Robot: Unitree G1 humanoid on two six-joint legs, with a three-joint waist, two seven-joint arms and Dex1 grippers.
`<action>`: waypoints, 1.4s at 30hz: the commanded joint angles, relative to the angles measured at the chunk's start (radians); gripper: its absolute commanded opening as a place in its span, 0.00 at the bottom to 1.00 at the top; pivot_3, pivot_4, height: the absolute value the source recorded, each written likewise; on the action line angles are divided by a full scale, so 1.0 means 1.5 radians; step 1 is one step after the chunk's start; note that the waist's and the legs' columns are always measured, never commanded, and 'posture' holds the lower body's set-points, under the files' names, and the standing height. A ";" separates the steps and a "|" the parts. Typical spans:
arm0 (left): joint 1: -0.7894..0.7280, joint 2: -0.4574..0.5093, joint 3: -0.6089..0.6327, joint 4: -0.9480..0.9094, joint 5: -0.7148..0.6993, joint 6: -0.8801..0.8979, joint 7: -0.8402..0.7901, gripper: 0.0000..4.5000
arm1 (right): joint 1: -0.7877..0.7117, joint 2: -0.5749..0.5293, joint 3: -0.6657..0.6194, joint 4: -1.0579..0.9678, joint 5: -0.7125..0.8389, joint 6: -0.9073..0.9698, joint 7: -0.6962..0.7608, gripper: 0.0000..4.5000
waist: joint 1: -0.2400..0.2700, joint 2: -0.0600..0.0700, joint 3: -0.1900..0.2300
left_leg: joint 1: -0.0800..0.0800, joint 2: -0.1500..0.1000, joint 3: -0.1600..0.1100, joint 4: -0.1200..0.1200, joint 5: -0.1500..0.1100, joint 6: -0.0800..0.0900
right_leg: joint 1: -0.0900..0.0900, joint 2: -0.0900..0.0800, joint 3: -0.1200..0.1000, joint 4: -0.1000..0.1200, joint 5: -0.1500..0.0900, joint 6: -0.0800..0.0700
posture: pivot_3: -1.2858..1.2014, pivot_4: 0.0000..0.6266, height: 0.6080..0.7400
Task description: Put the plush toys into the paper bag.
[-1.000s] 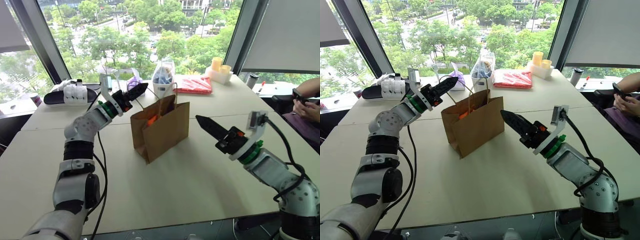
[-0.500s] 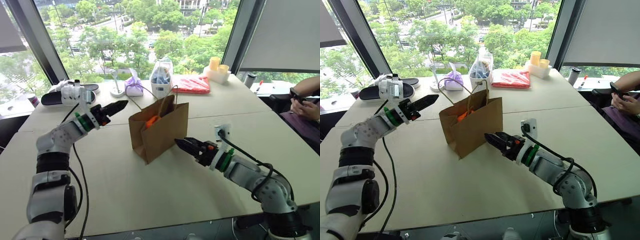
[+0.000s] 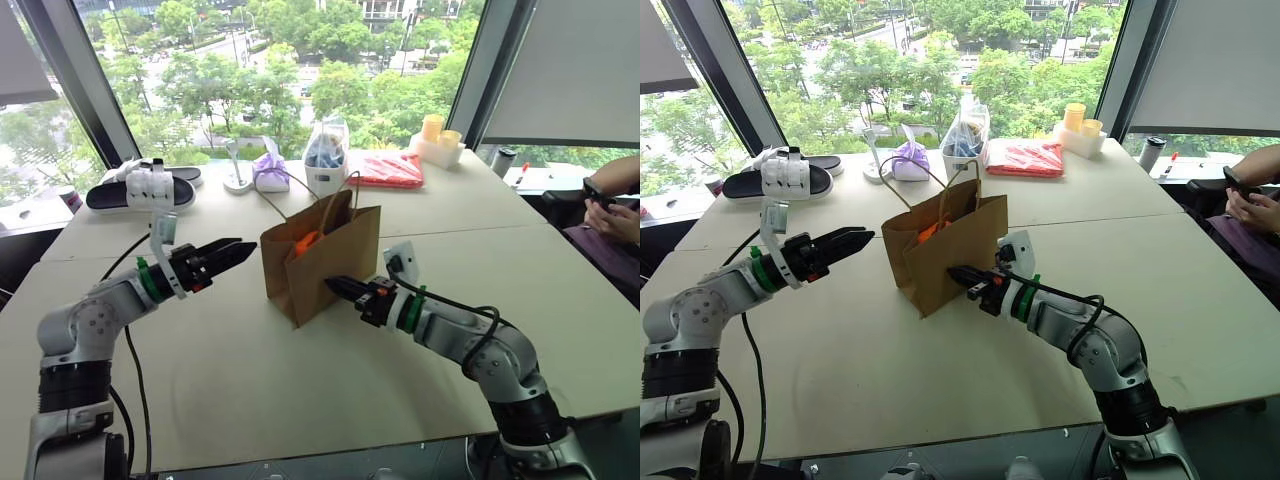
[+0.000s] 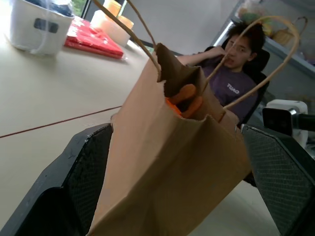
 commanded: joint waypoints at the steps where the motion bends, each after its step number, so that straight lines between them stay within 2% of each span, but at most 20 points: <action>1: 0.004 -0.017 -0.023 -0.070 -0.009 -0.008 0.017 0.95 | -0.033 0.019 0.008 0.019 -0.032 -0.008 0.022 0.01 | 0.000 0.000 0.000 | 0.000 0.000 0.000 0.000 0.000 0.000 | 0.000 0.000 0.000 0.000 0.000 0.000 | 0.52 0.24 1.00; 5: 0.033 -0.027 -0.092 -0.136 0.056 -0.057 0.036 0.95 | -0.037 0.033 0.009 0.035 -0.060 -0.012 0.040 0.01 | 0.000 0.000 0.000 | 0.000 0.000 0.000 0.000 0.000 0.000 | 0.000 0.000 0.000 0.000 0.000 0.000 | 0.52 0.24 1.00; 10: 0.033 -0.043 -0.112 -0.167 0.057 -0.070 0.049 0.95 | -0.045 0.066 0.016 0.064 -0.107 -0.031 0.048 0.01 | -0.001 0.000 0.000 | 0.000 0.000 0.000 0.000 0.000 0.000 | 0.000 0.000 0.000 0.000 0.000 0.000 | 0.52 0.24 1.00; 18: 0.008 -0.066 -0.161 -0.124 0.140 -0.128 0.092 0.95 | -0.048 0.106 0.012 0.075 -0.145 -0.042 0.058 0.01 | 0.001 0.000 0.000 | 0.000 0.000 0.000 0.000 0.000 0.000 | 0.000 0.000 0.000 0.000 0.000 0.000 | 0.52 0.24 1.00; 21: 0.000 -0.090 -0.172 -0.092 0.173 -0.164 0.111 0.76 | -0.042 0.108 0.008 0.062 -0.146 -0.035 0.064 0.00 | 0.000 0.000 0.000 | 0.000 0.000 0.000 0.000 0.000 0.000 | 0.000 0.000 0.000 0.000 0.000 0.000 | 0.52 0.24 1.00; 27: -0.007 -0.117 -0.181 -0.075 0.195 -0.198 0.116 0.09 | -0.006 0.086 -0.008 -0.010 -0.117 0.004 0.079 0.00 | 0.000 0.000 0.000 | 0.000 0.000 0.000 0.000 0.000 0.000 | 0.000 0.000 0.000 0.000 0.000 0.000 | 0.52 0.24 1.00; 28: -0.010 -0.120 -0.179 -0.072 0.196 -0.202 0.117 0.01 | 0.007 0.076 -0.015 -0.035 -0.103 0.020 0.082 0.00 | 0.002 0.000 0.000 | 0.000 0.000 0.000 0.000 0.000 0.000 | 0.000 0.000 0.000 0.000 0.000 0.000 | 0.52 0.24 1.00; 33: -0.025 -0.123 -0.169 -0.069 0.180 -0.202 0.102 0.01 | 0.047 0.048 -0.043 -0.105 -0.056 0.069 0.088 0.00 | 0.001 0.000 0.000 | 0.000 0.000 0.000 0.000 0.000 0.000 | 0.000 0.000 0.000 0.000 0.000 0.000 | 0.52 0.24 1.00; 35: -0.069 -0.109 -0.162 -0.056 0.122 -0.177 0.014 0.01 | 0.124 -0.029 -0.091 -0.180 0.005 0.122 0.121 0.00 | 0.006 0.000 0.000 | 0.000 0.000 0.000 0.000 0.000 0.000 | 0.000 0.000 0.000 0.000 0.000 0.000 | 0.52 0.24 1.00; 37: -0.105 -0.094 -0.174 -0.033 0.102 -0.165 -0.056 0.01 | 0.179 -0.086 -0.124 -0.224 0.045 0.152 0.142 0.00 | 0.015 0.000 0.000 | -0.001 -0.001 0.000 0.000 0.000 0.000 | 0.000 0.000 -0.001 -0.001 0.000 0.000 | 0.52 0.24 1.00; 42: -0.196 -0.099 -0.227 0.136 0.165 -0.236 -0.175 0.01 | 0.273 -0.168 -0.181 -0.272 0.106 0.181 0.154 0.00 | 0.014 0.000 0.000 | 0.000 0.000 0.003 0.000 0.000 0.001 | 0.003 0.000 -0.001 -0.003 0.000 0.000 | 0.52 0.24 1.00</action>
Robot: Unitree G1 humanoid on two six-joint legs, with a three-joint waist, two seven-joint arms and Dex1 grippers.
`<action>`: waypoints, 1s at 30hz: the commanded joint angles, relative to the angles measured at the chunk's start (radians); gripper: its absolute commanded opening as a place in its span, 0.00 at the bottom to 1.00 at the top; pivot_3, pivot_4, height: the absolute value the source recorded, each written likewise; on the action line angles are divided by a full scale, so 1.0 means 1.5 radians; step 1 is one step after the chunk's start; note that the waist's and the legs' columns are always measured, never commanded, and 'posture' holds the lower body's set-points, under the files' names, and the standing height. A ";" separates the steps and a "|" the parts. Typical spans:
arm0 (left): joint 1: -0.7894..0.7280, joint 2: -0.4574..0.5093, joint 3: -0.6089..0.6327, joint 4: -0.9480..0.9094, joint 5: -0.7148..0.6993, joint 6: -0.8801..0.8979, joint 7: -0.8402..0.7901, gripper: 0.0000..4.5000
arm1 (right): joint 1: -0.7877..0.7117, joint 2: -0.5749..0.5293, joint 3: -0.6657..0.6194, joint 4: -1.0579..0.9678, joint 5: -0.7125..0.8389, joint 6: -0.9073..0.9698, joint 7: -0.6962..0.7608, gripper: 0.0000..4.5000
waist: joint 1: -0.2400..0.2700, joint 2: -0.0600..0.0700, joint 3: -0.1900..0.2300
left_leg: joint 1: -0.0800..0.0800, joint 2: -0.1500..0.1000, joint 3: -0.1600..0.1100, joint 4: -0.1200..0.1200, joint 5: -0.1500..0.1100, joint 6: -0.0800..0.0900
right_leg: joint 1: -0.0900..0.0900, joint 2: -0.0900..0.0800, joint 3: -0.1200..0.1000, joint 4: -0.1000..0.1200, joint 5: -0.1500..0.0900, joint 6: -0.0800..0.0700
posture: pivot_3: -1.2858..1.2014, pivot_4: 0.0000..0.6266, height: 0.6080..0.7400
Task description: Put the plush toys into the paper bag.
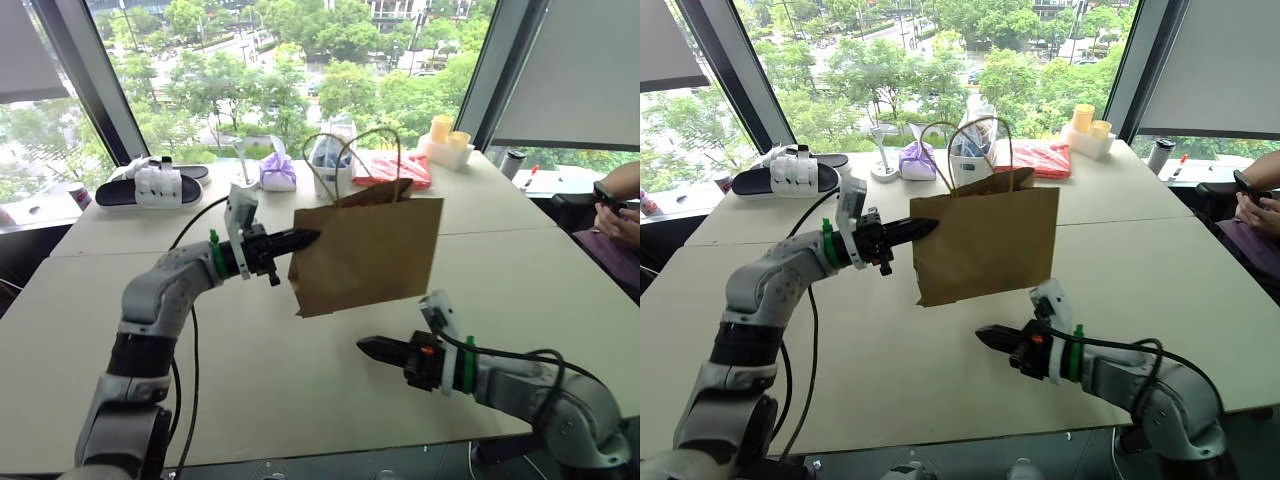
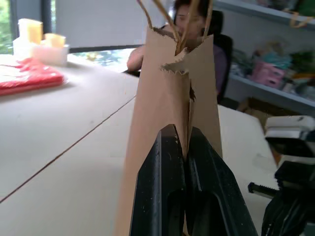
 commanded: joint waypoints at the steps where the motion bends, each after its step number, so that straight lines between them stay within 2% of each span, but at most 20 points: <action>1: -0.060 -0.025 -0.036 0.137 0.047 -0.076 -0.080 0.01 | 0.041 -0.032 -0.041 -0.061 0.050 0.011 0.004 0.00 | 0.001 0.000 0.000 | 0.000 0.000 0.000 0.000 0.000 0.000 | 0.000 0.000 0.000 0.000 0.000 0.000 | 0.52 0.24 1.00; 4: -0.111 -0.055 -0.060 0.265 0.100 -0.159 -0.124 0.01 | 0.076 -0.040 -0.050 -0.087 0.065 0.009 -0.016 0.00 | 0.000 0.000 0.000 | 0.000 0.000 0.000 0.000 0.000 0.000 | 0.000 0.000 0.000 0.000 0.000 0.000 | 0.52 0.24 1.00; 8: -0.146 -0.094 -0.077 0.373 0.158 -0.258 -0.154 0.01 | 0.107 -0.030 -0.055 -0.116 0.082 0.001 -0.056 0.00 | 0.002 -0.001 0.000 | 0.000 0.000 0.000 0.001 0.000 0.000 | 0.000 0.000 0.000 0.000 0.000 0.000 | 0.52 0.24 1.00; 9: -0.150 -0.100 -0.078 0.390 0.168 -0.275 -0.158 0.06 | 0.112 -0.028 -0.056 -0.121 0.086 -0.001 -0.065 0.00 | 0.003 -0.001 0.000 | 0.000 0.000 0.000 0.001 0.000 0.000 | 0.000 0.000 0.000 0.000 0.000 0.000 | 0.52 0.24 1.00; 11: -0.153 -0.106 -0.077 0.410 0.180 -0.292 -0.171 0.20 | 0.121 -0.029 -0.057 -0.129 0.094 -0.006 -0.078 0.00 | 0.003 -0.001 0.000 | 0.000 0.000 0.000 0.001 0.000 0.000 | 0.000 0.000 0.000 0.000 0.000 0.000 | 0.52 0.24 1.00; 18: -0.124 -0.081 -0.064 0.385 0.201 -0.296 -0.171 0.99 | 0.119 -0.064 -0.074 -0.120 0.100 -0.018 -0.080 0.00 | 0.002 -0.001 0.000 | 0.000 0.000 0.000 0.001 0.000 0.000 | 0.000 0.000 0.000 0.000 0.000 0.000 | 0.52 0.24 1.00; 24: -0.028 0.008 -0.025 0.210 0.169 -0.156 -0.129 0.99 | 0.112 -0.115 -0.120 -0.069 0.088 -0.044 -0.036 0.00 | -0.004 -0.001 0.000 | 0.000 0.000 -0.001 0.000 0.000 0.000 | 0.000 0.000 0.000 0.001 0.000 0.000 | 0.52 0.24 1.00; 28: 0.086 0.076 0.028 0.029 0.128 -0.050 -0.069 0.99 | 0.123 -0.142 -0.166 -0.031 0.072 -0.071 0.000 0.00 | -0.003 -0.001 0.000 | 0.000 0.001 -0.002 0.000 0.000 0.001 | 0.000 0.000 0.000 0.001 0.000 0.000 | 0.52 0.24 1.00; 30: 0.176 0.108 0.068 -0.081 0.093 0.015 -0.032 0.99 | 0.139 -0.163 -0.186 -0.009 0.047 -0.084 0.021 0.00 | -0.001 0.000 0.000 | 0.000 0.001 -0.002 0.000 0.000 0.000 | 0.000 0.000 0.000 0.001 0.000 0.000 | 0.52 0.24 1.00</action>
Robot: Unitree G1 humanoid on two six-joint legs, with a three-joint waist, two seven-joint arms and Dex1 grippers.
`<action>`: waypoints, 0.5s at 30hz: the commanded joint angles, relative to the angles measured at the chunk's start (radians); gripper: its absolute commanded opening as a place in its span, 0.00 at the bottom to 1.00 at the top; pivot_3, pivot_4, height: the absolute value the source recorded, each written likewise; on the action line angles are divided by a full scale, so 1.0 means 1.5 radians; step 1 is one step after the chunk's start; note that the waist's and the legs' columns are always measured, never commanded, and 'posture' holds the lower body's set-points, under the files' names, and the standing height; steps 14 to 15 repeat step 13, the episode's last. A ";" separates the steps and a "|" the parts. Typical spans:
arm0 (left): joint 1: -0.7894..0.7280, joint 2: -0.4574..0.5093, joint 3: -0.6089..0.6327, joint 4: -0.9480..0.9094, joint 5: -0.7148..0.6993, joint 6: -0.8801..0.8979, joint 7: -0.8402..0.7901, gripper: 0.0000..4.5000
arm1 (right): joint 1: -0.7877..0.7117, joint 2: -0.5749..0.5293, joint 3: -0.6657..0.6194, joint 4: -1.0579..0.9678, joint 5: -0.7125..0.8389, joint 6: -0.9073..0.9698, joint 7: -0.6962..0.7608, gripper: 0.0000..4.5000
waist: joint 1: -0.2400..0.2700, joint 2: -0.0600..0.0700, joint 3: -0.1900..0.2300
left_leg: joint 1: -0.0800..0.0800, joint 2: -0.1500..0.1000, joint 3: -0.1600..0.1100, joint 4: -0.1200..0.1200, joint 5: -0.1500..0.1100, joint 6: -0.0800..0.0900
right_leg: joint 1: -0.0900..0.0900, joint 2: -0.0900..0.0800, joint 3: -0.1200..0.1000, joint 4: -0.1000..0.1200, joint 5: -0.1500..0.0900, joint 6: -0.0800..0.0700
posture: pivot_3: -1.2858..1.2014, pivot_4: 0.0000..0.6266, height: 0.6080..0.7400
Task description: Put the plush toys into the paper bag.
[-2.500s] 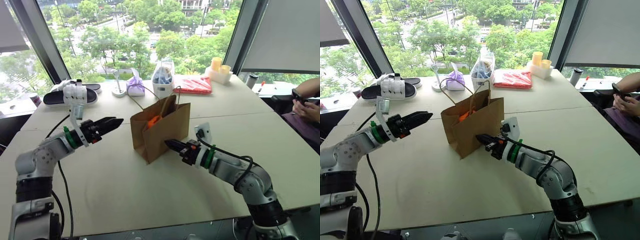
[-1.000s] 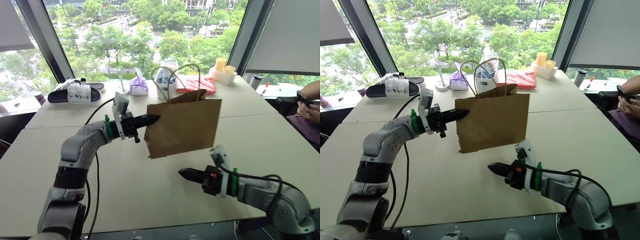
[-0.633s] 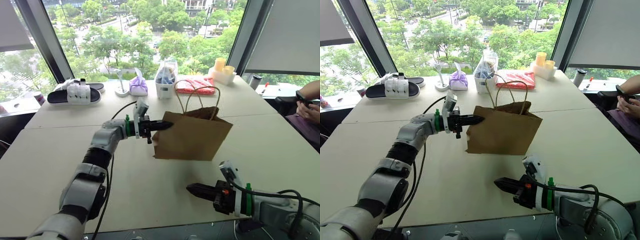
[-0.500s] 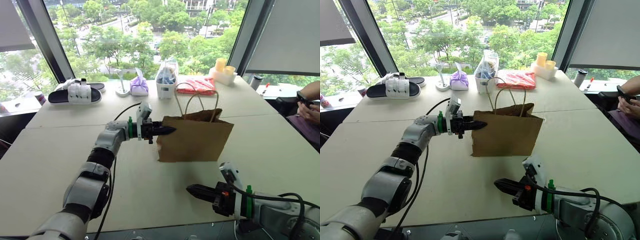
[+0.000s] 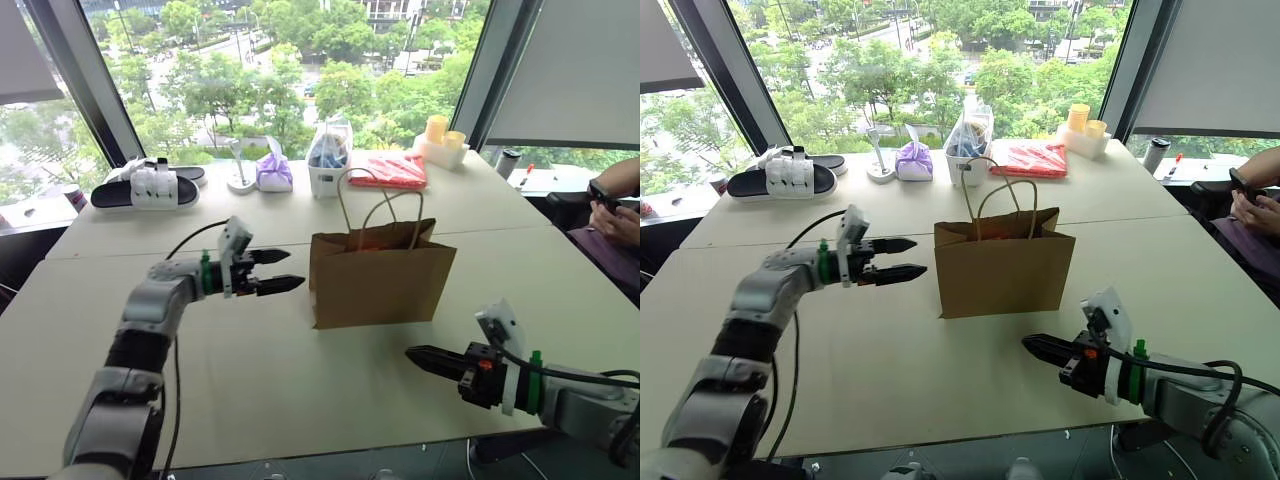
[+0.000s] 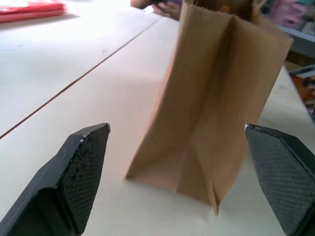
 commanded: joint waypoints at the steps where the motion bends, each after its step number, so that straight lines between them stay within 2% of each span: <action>1: 0.108 0.038 0.070 -0.176 -0.064 0.098 0.057 0.99 | 0.024 -0.029 -0.046 0.022 -0.033 -0.032 0.041 0.00 | 0.001 0.000 0.000 | 0.000 0.000 0.000 0.000 0.000 0.000 | 0.000 0.000 0.000 0.000 0.000 0.000 | 0.52 0.24 1.00; 3: 0.190 0.042 0.110 -0.263 -0.095 0.143 0.105 0.99 | 0.047 -0.042 -0.059 0.034 -0.053 -0.046 0.065 0.00 | 0.004 0.000 0.000 | 0.000 0.000 0.000 0.000 0.000 0.000 | 0.000 0.000 0.001 0.000 0.000 0.000 | 0.52 0.24 1.00; 7: 0.347 -0.012 0.175 -0.443 -0.150 0.212 0.245 0.99 | 0.076 -0.045 -0.076 0.057 -0.077 -0.070 0.099 0.00 | 0.007 0.000 0.000 | 0.000 0.001 0.000 0.000 0.000 0.000 | 0.001 0.000 0.001 -0.001 0.000 0.000 | 0.52 0.24 1.00; 9: 0.377 -0.036 0.185 -0.488 -0.166 0.223 0.294 0.99 | 0.073 -0.043 -0.073 0.064 -0.083 -0.074 0.105 0.00 | 0.008 0.000 0.000 | 0.000 0.001 0.000 0.000 0.000 0.000 | 0.001 -0.001 0.001 -0.001 0.000 0.000 | 0.52 0.24 1.00; 13: 0.401 -0.079 0.190 -0.501 -0.167 0.212 0.370 0.99 | 0.044 -0.041 -0.044 0.086 -0.094 -0.075 0.113 0.00 | 0.008 0.000 0.000 | 0.001 0.000 0.001 0.001 0.000 0.000 | 0.002 -0.001 0.000 -0.001 -0.001 -0.001 | 0.52 0.24 1.00; 15: 0.401 -0.079 0.190 -0.501 -0.167 0.212 0.370 0.99 | 0.044 -0.041 -0.044 0.086 -0.094 -0.075 0.113 0.00 | 0.008 0.000 0.000 | 0.001 0.000 0.001 0.001 0.000 0.000 | 0.002 -0.001 0.000 -0.001 -0.001 -0.001 | 0.52 0.24 1.00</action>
